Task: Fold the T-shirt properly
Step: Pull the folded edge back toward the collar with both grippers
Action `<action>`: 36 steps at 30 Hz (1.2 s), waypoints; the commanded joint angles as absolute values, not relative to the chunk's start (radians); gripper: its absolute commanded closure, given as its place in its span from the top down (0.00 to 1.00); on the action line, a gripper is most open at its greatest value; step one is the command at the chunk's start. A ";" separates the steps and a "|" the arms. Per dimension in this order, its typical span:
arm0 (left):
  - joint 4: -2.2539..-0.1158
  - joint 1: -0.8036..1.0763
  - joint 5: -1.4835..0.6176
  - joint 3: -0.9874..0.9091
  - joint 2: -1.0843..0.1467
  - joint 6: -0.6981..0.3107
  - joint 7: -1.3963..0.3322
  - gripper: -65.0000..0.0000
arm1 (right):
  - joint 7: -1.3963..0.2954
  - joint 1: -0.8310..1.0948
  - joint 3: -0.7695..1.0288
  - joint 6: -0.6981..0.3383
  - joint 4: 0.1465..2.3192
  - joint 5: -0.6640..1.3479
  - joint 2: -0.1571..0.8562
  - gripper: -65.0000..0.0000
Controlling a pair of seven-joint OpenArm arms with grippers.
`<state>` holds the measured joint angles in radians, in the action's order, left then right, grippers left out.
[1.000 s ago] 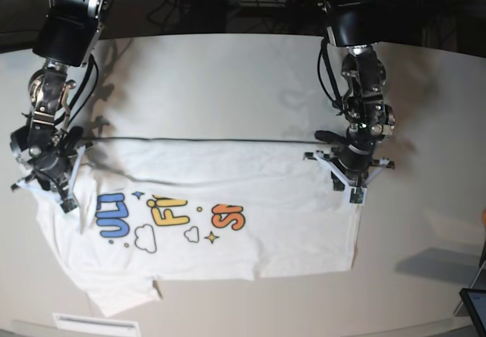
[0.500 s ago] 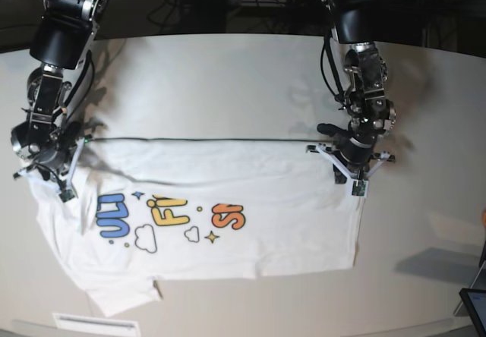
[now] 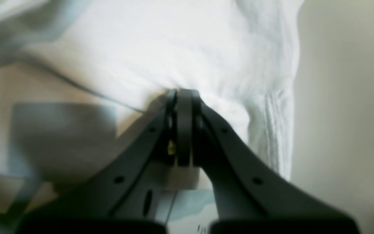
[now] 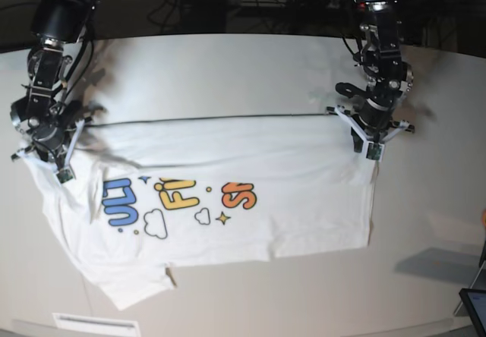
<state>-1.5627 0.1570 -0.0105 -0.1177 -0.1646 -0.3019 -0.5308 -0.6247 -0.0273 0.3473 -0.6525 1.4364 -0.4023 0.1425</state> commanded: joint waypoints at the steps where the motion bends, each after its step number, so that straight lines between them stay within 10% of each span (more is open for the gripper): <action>1: -1.584 0.173 0.013 -0.124 -0.176 -0.292 -0.572 0.00 | -0.768 0.005 0.352 -0.685 1.442 -0.450 0.143 0.00; 36: -1.897 0.538 0.206 -0.136 -0.142 -0.291 -0.572 0.00 | -0.854 0.361 0.367 -0.685 1.801 -0.450 0.077 0.00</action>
